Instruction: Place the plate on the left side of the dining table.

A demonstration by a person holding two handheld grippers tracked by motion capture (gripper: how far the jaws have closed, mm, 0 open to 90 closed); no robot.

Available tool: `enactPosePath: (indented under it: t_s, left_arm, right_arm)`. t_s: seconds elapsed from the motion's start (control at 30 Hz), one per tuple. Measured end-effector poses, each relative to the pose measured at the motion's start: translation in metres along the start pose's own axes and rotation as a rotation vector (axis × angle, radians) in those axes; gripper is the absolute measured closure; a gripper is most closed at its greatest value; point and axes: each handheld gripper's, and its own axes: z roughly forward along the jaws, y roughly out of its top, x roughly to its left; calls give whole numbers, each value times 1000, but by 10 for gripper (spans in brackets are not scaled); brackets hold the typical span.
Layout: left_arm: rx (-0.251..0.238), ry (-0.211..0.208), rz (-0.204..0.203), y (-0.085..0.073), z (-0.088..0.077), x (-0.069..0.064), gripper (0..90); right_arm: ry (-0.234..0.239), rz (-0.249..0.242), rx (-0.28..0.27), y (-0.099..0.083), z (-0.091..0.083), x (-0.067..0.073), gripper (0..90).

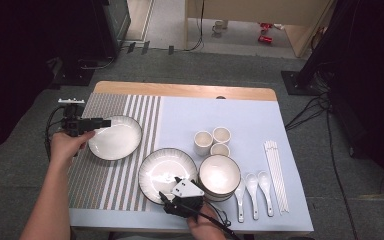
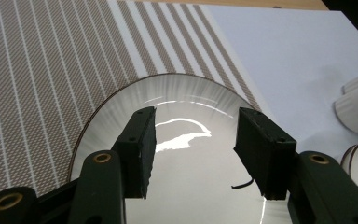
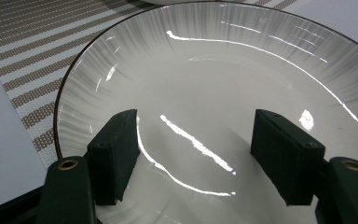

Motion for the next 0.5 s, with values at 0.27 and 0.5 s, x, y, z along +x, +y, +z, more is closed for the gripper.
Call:
enactPosePath:
  t_s: [0.27, 0.5]
  left_arm:
    - [-23, -48, 72, -1, 1, -18, 484]
    - [-22, -80, 80, 1, 5, -25, 420]
  right_arm:
    - [0, 1, 0, 0, 0, 0, 319]
    - [0, 1, 0, 0, 0, 0, 319]
